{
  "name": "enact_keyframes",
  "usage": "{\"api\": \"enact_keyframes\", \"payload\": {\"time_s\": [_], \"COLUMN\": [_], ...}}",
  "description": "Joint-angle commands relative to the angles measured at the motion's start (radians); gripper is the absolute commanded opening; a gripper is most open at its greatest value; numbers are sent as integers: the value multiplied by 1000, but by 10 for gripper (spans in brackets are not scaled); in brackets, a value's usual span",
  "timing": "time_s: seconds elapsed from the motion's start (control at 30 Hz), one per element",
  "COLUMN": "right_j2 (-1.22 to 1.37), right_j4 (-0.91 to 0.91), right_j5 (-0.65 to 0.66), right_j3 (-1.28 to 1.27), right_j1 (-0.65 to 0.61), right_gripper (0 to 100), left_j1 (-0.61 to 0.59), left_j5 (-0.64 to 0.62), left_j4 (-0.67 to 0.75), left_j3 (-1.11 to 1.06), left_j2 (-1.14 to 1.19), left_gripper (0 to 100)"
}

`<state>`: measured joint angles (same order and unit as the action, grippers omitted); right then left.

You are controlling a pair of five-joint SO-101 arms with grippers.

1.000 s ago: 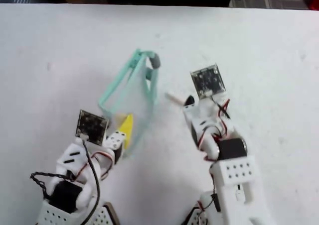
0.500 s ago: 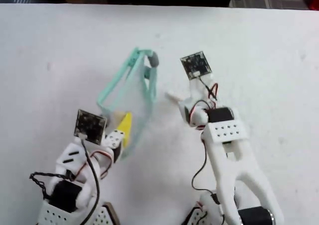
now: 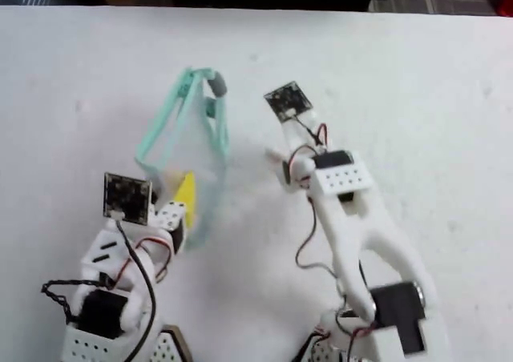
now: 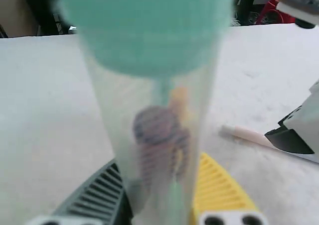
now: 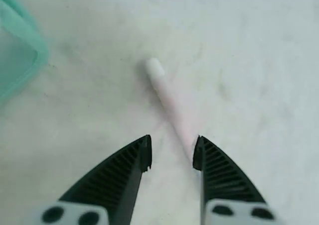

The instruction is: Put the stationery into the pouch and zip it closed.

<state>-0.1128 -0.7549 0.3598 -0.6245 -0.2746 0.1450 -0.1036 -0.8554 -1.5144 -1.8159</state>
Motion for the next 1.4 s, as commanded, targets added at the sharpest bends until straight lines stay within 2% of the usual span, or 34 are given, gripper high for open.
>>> {"api": "enact_keyframes", "payload": {"time_s": [0.0, 0.37, 0.53, 0.63, 0.7, 0.77, 1.0, 1.2, 1.37], "right_j2": [82, 321, 332, 335, 335, 337, 335, 331, 329], "right_j4": [-1, -4, -5, -5, -13, -25, -25, -18, -2], "right_j5": [75, 94, 98, 173, 186, 189, 183, 44, -5], "right_j3": [101, 252, 262, 261, 259, 262, 259, 261, 259], "right_j1": [28, 31, 31, 30, 28, 30, 77, 143, 162], "right_gripper": [138, 135, 124, 8, 39, 27, 17, 17, 17], "left_j1": [-8, -2, 61, 101, 133, 163, 231, 286, 288], "left_j5": [-9, -9, -8, 0, 48, 72, 74, 69, 69], "left_j4": [32, 32, 32, 32, 28, 26, 34, 26, 29], "left_j3": [14, 12, -5, -9, -9, -17, -23, 29, 26], "left_j2": [-10, -10, -10, -10, -10, -10, -10, -10, -10], "left_gripper": [122, 123, 123, 124, 123, 122, 124, 124, 124]}}
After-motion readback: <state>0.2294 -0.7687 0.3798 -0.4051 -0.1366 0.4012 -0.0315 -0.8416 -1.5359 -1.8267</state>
